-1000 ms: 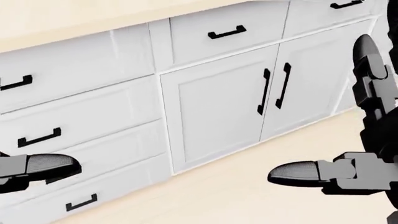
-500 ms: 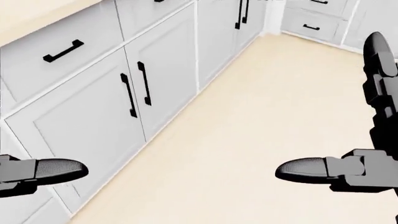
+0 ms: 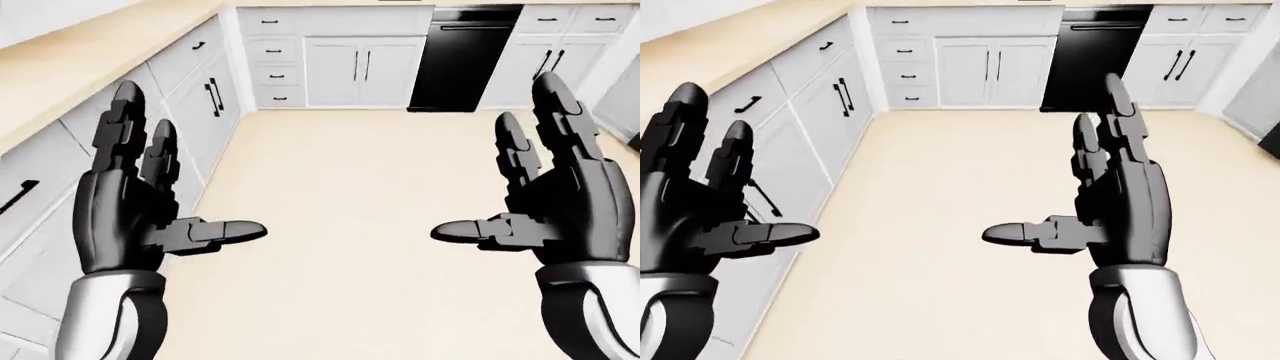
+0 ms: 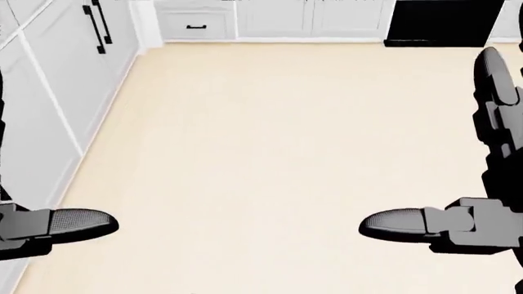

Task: Navigate to the stove.

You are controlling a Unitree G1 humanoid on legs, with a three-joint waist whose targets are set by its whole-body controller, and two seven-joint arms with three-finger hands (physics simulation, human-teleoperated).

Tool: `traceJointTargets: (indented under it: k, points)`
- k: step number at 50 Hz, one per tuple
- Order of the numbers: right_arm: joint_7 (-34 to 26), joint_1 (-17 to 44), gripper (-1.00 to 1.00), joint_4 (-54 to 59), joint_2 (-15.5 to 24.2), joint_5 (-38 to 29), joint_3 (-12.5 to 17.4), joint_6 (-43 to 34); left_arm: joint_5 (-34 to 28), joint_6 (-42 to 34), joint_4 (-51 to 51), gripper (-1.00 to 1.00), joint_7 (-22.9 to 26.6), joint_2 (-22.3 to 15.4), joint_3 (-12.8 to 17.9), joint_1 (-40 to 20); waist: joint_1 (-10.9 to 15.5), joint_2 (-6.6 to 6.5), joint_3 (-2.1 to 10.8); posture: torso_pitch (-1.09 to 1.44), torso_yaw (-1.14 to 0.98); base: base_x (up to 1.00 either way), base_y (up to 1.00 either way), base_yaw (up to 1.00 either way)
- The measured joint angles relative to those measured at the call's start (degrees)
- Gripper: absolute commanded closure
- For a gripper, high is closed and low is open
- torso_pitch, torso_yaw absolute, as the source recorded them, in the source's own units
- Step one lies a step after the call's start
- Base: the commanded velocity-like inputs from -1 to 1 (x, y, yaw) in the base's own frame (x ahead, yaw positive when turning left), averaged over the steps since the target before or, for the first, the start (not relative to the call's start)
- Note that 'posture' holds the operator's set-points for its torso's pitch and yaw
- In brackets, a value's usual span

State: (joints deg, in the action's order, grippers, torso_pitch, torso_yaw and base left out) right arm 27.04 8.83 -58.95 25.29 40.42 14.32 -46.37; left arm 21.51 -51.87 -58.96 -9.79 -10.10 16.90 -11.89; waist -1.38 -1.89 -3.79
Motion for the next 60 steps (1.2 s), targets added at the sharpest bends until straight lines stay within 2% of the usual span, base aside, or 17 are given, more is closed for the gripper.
traceJointTargets:
  k: [2, 3, 5, 7, 9, 17, 21, 23, 26, 29, 32, 34, 37, 41, 50, 55, 60]
  points:
    - [-0.16, -0.04, -1.00, 0.10, 0.16, 0.02, 0.09, 0.13, 1.01, 0.06, -0.05, -1.00, -0.49, -0.23, 0.15, 0.05, 0.33, -1.73, -0.06, 0.00, 0.00, -0.02, 0.00, -1.00]
    - [-0.10, 0.14, -1.00, 0.15, 0.43, 0.08, -0.01, 0.31, 1.41, 0.16, -0.09, -1.00, -0.88, -0.48, 0.21, 0.16, 0.91, -3.21, 0.39, 0.00, 0.00, -0.03, 0.00, -1.00]
    - [-0.24, -0.72, -1.00, 0.06, -0.45, -0.17, -1.26, 0.57, 1.52, 0.20, 0.53, -1.00, -1.27, -0.44, 0.56, 0.99, 1.85, -2.91, 0.11, 0.00, 0.00, -0.02, 0.00, -1.00]
    - [-0.71, -1.11, -1.00, 0.41, -0.52, -0.14, -1.88, 0.12, 1.07, -0.03, 0.64, -1.00, -1.41, -0.31, 0.70, 1.51, 1.58, -2.72, 0.74, 0.00, 0.00, -0.02, 0.00, -1.00]
    - [-0.84, -1.06, -1.00, 0.57, -0.44, -0.33, -1.61, 0.04, 0.72, -0.02, 0.67, -1.00, -1.17, -0.33, 0.69, 1.15, 1.45, -1.45, 1.31, 0.00, 0.00, -0.03, 0.00, -1.00]
    - [-2.55, -1.04, -1.00, -0.43, -2.38, -2.93, -1.24, 0.40, -1.46, 0.68, 0.95, -1.00, 0.41, 0.69, 0.98, 0.86, 1.45, 5.75, 1.86, 0.00, 0.00, -0.02, 0.00, -1.00]
    - [-3.15, -1.74, -1.00, 1.01, -3.32, -4.62, 0.07, -0.85, -1.52, 0.67, 1.50, -1.00, 1.36, 1.51, -0.80, 1.35, -0.95, 4.66, 2.00, 0.00, 0.00, -0.02, 0.00, -1.00]
    - [-3.26, -1.50, -1.00, 0.96, -3.32, -5.01, 0.11, -1.06, -1.55, 0.56, 1.76, -1.00, 1.65, 1.60, -0.58, 1.21, -1.05, 3.22, 1.80, 0.00, 0.00, -0.02, 0.00, -1.00]
    - [-3.81, -1.14, -1.00, 0.17, -4.15, -5.43, 0.18, -1.12, -1.59, 0.81, 1.72, -1.00, 1.33, 1.48, 0.60, 0.96, -0.49, 0.95, 0.55, 0.00, 0.00, -0.03, 0.00, -1.00]
    - [-4.40, -0.61, -1.00, -0.03, -5.56, -6.65, 1.44, -2.35, -1.63, 1.10, 1.67, -1.00, 1.13, 1.56, -0.06, 0.69, 0.53, -0.47, -0.13, 0.00, 0.00, -0.01, 0.00, -0.33]
    - [-6.10, 0.26, -1.00, 0.06, -7.99, -9.53, 1.72, -3.87, -1.38, 1.09, 1.21, -1.00, 1.14, 1.47, -0.45, 0.51, 2.23, -2.02, 0.50, 0.00, 0.00, 0.00, 0.00, 0.00]
    - [-7.68, 0.17, -1.00, -0.01, -9.55, -11.09, 0.29, -5.53, -1.76, 1.18, 1.42, -1.00, 0.89, 1.39, 0.00, 1.12, 2.37, -0.43, 0.50, 0.00, 0.00, 0.00, 0.00, 0.00]
    - [-10.75, 0.14, -1.00, 0.62, -10.90, -14.33, -1.96, -7.52, -2.29, 0.50, 1.82, -1.00, 0.48, 1.37, 0.33, 0.99, 2.16, 0.94, 1.32, 0.00, 0.00, 0.00, 0.00, 0.00]
    - [-13.12, 0.78, -1.00, 0.16, -11.04, -17.09, -2.08, -7.38, -2.15, 0.45, 1.14, -1.00, 0.49, 1.36, 0.25, 0.42, 2.37, 4.14, 1.83, 0.00, 0.00, 0.00, 0.00, 0.00]
    - [-12.23, -0.07, -1.00, 0.51, -11.12, -16.09, -0.13, -6.51, -2.18, 0.87, 1.38, -1.00, 1.24, 1.74, -0.22, 1.14, 1.96, 2.47, 2.04, 0.00, 0.00, 0.00, 0.00, 0.00]
    - [-10.83, -0.17, -1.00, 0.30, -10.17, -15.03, -0.51, -6.40, -2.04, 0.80, 1.34, -1.00, 1.19, 1.81, -0.09, 1.10, 1.87, 2.34, 2.17, 0.00, 0.00, 0.00, 0.00, 0.00]
    - [-10.26, 0.10, -1.00, 0.43, -10.36, -13.77, 0.94, -6.49, -2.07, 0.89, 1.53, -1.00, 1.10, 1.88, -0.28, 1.27, 1.86, 2.39, 2.16, 0.00, 0.00, 0.00, 0.00, 0.00]
